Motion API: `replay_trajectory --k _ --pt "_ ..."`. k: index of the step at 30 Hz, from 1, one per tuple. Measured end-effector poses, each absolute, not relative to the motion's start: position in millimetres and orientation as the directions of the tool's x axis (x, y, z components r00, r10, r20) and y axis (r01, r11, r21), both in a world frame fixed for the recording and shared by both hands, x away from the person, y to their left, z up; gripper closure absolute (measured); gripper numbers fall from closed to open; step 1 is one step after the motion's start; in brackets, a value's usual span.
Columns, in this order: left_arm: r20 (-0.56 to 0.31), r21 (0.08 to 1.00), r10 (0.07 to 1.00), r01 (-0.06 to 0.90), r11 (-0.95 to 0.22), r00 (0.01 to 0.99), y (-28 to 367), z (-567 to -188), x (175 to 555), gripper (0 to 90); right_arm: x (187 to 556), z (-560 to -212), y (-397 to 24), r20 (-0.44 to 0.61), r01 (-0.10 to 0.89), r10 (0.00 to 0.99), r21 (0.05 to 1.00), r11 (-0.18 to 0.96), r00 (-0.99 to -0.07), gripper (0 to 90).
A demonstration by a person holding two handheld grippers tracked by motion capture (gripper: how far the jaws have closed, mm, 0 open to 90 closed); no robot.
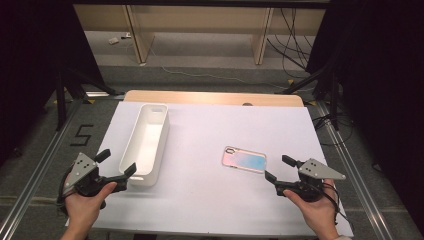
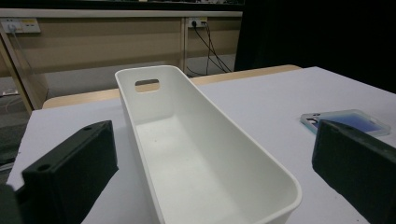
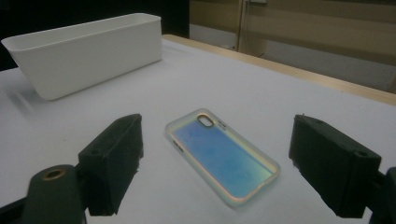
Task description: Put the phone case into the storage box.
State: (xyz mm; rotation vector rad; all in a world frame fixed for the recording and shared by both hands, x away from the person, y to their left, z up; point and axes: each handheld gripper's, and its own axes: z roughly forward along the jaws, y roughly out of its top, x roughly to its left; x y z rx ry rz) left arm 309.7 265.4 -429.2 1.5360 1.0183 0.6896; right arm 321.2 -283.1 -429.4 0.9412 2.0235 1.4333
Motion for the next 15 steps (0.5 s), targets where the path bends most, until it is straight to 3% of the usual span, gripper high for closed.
replay_trajectory --k 11,15 --pt "-0.1 0.972 0.882 0.235 -0.012 0.461 266.6 -429.7 308.8 0.0 322.6 -429.3 -283.8 -0.009 0.25 0.77 0.943 0.219 -0.638 22.4" --pt "-0.11 0.972 0.881 0.235 -0.002 0.46 268.5 -429.9 307.7 0.0 328.3 -424.9 -284.1 -0.03 0.26 0.778 0.934 0.246 -0.627 50.3"
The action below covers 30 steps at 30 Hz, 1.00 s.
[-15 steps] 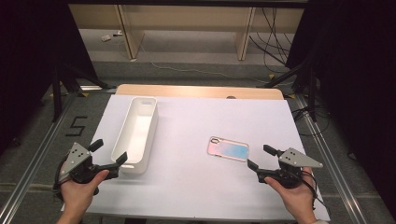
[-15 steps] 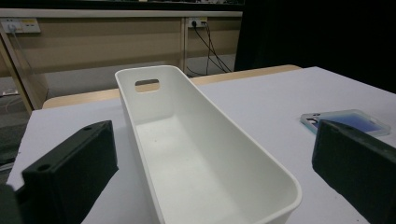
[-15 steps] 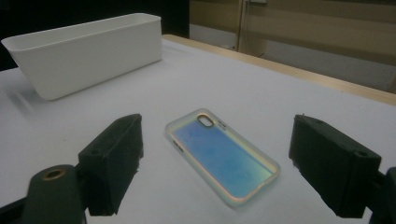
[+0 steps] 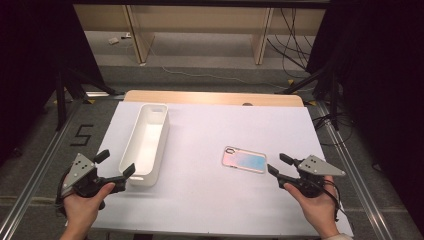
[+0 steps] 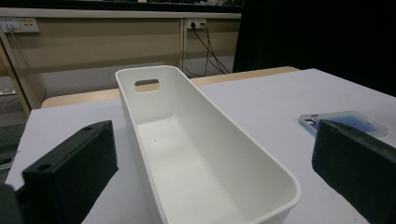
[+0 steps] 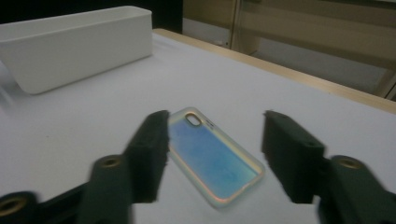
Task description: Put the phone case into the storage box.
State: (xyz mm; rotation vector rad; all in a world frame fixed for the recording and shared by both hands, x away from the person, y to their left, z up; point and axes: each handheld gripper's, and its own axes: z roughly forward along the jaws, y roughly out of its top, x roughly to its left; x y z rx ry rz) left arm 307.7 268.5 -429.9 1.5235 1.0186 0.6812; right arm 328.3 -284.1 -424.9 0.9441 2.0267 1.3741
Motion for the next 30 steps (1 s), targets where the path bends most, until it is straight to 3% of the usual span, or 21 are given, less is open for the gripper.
replay_trajectory --k 2,3,4,6,17,30 --pt "-0.109 0.972 0.882 0.234 -0.002 0.458 268.6 -429.7 307.5 0.0 332.8 -422.5 -285.7 -0.028 0.287 0.77 0.919 0.271 -0.638 64.9" --pt "-0.108 0.972 0.882 0.234 -0.003 0.459 268.4 -429.7 307.5 0.0 332.8 -422.5 -285.7 -0.028 0.287 0.77 0.919 0.271 -0.638 64.9" --pt "-0.106 0.973 0.88 0.233 -0.005 0.462 268.3 -429.7 307.8 0.0 338.1 -421.7 -285.7 -0.037 0.297 0.773 0.911 0.287 -0.633 79.3" --pt "-0.108 0.972 0.88 0.233 -0.003 0.463 268.3 -429.9 308.3 0.0 344.5 -421.4 -285.4 -0.042 0.323 0.78 0.895 0.307 -0.625 90.0" --pt "-0.113 0.972 0.881 0.234 0.002 0.46 268.7 -430.3 308.8 0.0 399.6 -436.0 -274.8 -0.035 0.49 0.792 0.769 0.411 -0.609 90.0" --pt "-0.112 0.972 0.882 0.235 0.001 0.458 269.6 -430.5 307.8 0.1 452.8 -462.7 -267.5 -0.049 0.572 0.811 0.684 0.453 -0.583 90.0"
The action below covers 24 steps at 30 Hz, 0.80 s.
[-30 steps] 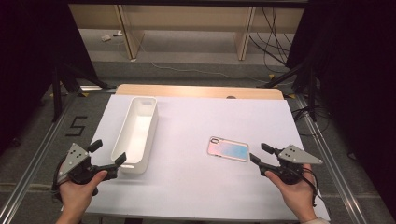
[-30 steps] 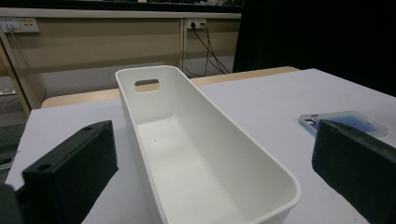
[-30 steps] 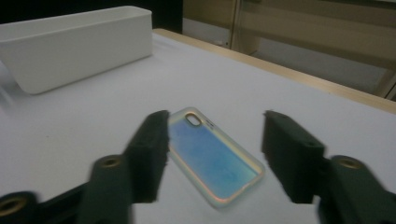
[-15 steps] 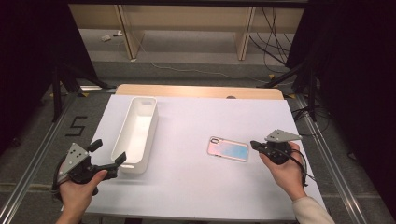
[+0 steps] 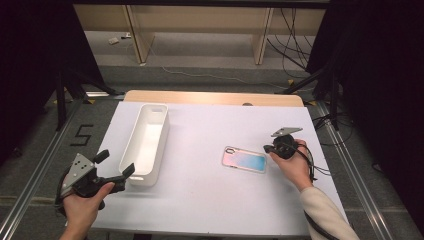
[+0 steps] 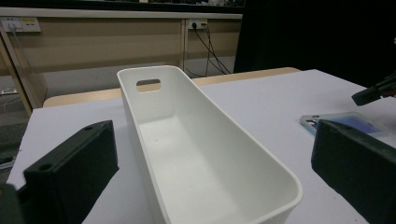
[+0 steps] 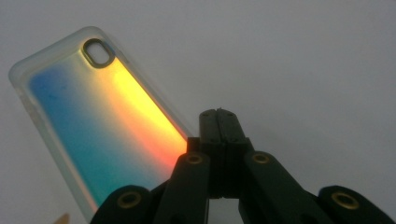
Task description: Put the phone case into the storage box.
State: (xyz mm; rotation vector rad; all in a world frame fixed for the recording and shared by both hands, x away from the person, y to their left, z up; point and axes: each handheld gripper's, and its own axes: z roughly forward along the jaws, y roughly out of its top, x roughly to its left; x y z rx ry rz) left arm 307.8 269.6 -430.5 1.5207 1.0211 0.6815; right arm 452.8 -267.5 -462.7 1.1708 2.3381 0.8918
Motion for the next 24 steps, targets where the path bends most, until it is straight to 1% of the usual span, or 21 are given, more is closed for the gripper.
replay_trajectory --k 7,8,10,14,20,21,23,24 --pt "-0.112 0.972 0.881 0.235 0.001 0.459 269.9 -430.6 307.1 0.1 460.7 -469.0 -267.0 -0.045 0.595 0.8 0.644 0.481 -0.598 90.0" --pt "-0.112 0.972 0.881 0.235 0.001 0.459 269.9 -430.6 307.1 0.1 461.5 -470.7 -266.6 -0.051 0.583 0.799 0.657 0.479 -0.599 90.0" --pt "-0.108 0.972 0.881 0.236 -0.004 0.46 269.6 -430.8 307.1 0.1 462.1 -470.3 -266.7 -0.054 0.583 0.795 0.65 0.488 -0.605 90.0" --pt "-0.109 0.971 0.881 0.238 -0.004 0.46 269.7 -430.8 307.3 0.1 461.2 -471.3 -265.2 -0.033 0.606 0.807 0.643 0.469 -0.589 90.0" --pt "-0.109 0.971 0.883 0.239 -0.004 0.457 269.9 -430.8 307.1 0.1 462.7 -473.1 -267.5 -0.047 0.585 0.792 0.648 0.488 -0.609 90.0" --pt "-0.109 0.971 0.882 0.238 -0.003 0.458 270.0 -430.7 307.0 0.1 461.9 -472.4 -266.6 -0.027 0.603 0.801 0.642 0.473 -0.598 90.0" --pt "-0.108 0.972 0.882 0.237 -0.004 0.458 270.1 -430.6 306.8 0.1 461.8 -472.7 -266.7 -0.027 0.604 0.799 0.639 0.476 -0.601 90.0" --pt "-0.108 0.971 0.882 0.237 -0.005 0.458 270.2 -430.5 306.7 0.1 461.2 -472.6 -267.0 -0.024 0.615 0.797 0.622 0.484 -0.603 90.0"
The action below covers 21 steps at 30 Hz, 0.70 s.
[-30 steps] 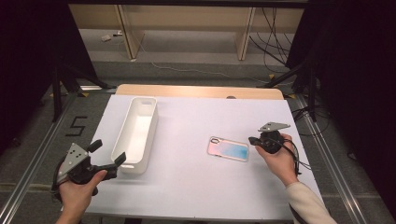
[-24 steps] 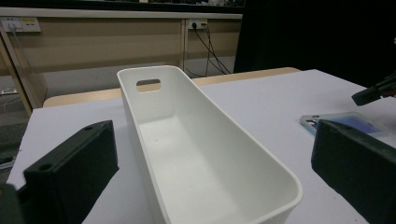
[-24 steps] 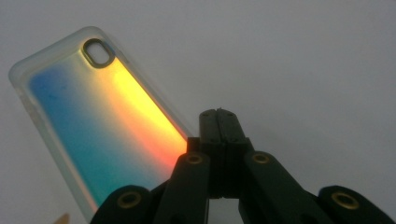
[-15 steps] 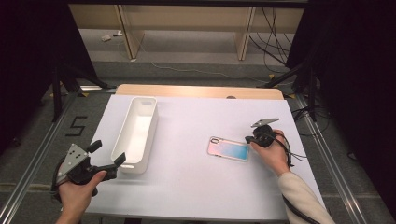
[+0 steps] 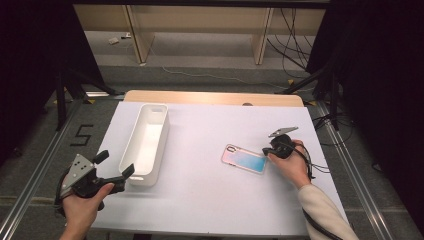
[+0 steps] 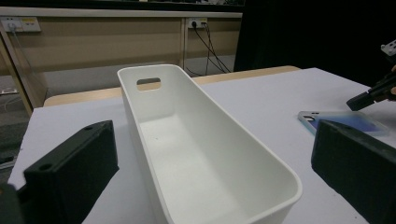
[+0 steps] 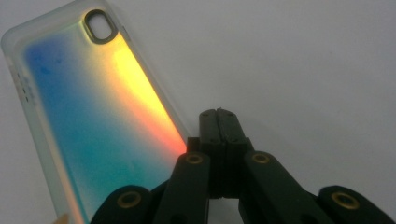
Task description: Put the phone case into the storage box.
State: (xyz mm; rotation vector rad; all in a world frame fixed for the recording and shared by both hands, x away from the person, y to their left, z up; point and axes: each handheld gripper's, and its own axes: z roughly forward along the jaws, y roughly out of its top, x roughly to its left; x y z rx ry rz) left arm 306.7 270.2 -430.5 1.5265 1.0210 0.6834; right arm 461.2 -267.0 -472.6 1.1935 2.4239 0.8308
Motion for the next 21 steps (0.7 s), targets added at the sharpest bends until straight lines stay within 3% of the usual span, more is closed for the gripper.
replay_trajectory --k 21 --pt "-0.105 0.972 0.883 0.235 -0.006 0.458 271.6 -430.1 306.0 0.1 443.5 -471.9 -249.6 0.032 0.639 0.756 0.558 0.53 -0.654 90.0"
